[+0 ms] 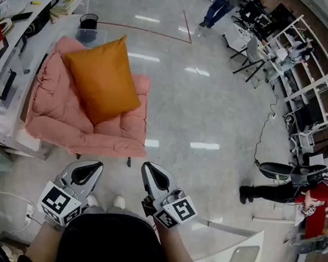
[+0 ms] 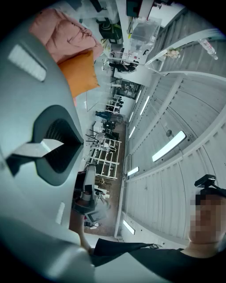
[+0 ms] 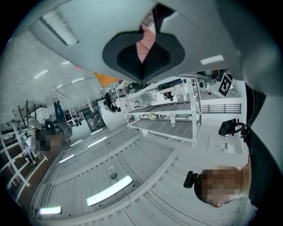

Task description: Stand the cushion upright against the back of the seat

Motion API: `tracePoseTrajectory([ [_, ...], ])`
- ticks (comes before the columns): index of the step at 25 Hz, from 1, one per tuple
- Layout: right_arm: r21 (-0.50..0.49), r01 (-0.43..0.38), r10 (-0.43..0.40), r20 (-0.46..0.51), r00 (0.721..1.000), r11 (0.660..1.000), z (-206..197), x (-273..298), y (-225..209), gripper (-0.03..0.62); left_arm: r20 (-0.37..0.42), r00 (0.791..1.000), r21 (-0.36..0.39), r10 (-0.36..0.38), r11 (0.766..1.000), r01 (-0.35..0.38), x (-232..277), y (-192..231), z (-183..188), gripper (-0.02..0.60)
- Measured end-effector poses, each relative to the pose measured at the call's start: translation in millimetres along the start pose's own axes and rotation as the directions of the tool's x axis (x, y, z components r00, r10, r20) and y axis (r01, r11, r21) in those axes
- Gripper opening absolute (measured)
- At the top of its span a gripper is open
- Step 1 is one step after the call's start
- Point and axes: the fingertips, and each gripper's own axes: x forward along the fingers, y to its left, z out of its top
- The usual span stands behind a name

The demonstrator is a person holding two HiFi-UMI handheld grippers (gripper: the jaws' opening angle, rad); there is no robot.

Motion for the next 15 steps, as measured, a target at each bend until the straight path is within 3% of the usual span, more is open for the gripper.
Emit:
tracePoseTrajectory([
  [15,-0.018,-0.042,0.042,-0.04,0.998,0.999,-14,37,37,0.003,0.016,0.997,-0.036,0.077,0.996,-0.076,-36,39,-2,0.02],
])
